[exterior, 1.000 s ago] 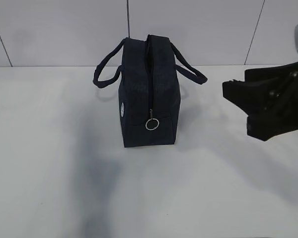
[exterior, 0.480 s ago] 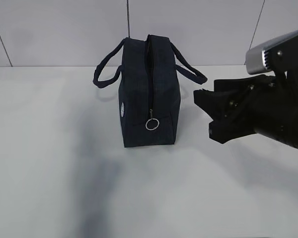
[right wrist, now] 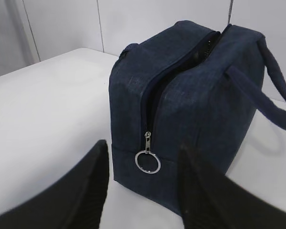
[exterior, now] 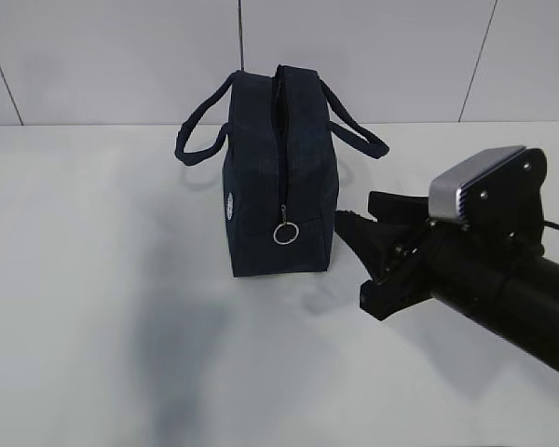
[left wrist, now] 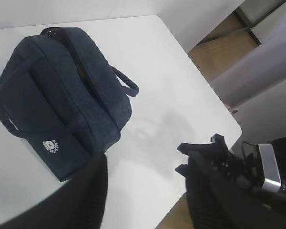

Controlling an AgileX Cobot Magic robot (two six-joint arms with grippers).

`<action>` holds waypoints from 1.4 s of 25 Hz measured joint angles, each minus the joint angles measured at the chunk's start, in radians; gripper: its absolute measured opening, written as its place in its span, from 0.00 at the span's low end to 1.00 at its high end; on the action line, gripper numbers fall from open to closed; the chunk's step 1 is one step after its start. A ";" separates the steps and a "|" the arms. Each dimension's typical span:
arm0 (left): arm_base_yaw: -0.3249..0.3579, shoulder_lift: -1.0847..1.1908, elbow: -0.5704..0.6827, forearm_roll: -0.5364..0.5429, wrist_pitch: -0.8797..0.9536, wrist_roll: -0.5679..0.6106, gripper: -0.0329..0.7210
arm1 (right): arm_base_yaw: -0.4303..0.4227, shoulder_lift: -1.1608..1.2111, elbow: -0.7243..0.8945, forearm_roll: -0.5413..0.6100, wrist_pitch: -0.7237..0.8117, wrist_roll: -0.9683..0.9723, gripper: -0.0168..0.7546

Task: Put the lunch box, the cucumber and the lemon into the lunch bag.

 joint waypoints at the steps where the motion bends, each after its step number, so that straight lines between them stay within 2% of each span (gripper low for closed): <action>1: 0.000 0.000 0.000 0.000 0.000 0.000 0.55 | 0.000 0.029 0.000 0.000 -0.033 0.000 0.47; 5: 0.000 0.000 0.000 0.000 0.000 0.000 0.55 | 0.000 0.163 0.000 -0.004 -0.190 0.002 0.47; 8: 0.000 0.000 0.000 0.000 0.000 0.000 0.55 | 0.000 0.229 0.000 -0.005 -0.230 0.002 0.47; 12: 0.000 0.000 0.000 0.000 0.000 0.000 0.55 | 0.000 0.286 0.000 -0.010 -0.238 0.002 0.47; 18: 0.000 -0.001 0.000 0.000 -0.003 0.000 0.55 | 0.000 0.359 -0.047 -0.075 -0.242 0.002 0.47; 35: 0.000 -0.001 0.000 0.000 -0.010 0.000 0.55 | -0.004 0.472 -0.180 -0.078 -0.246 0.002 0.47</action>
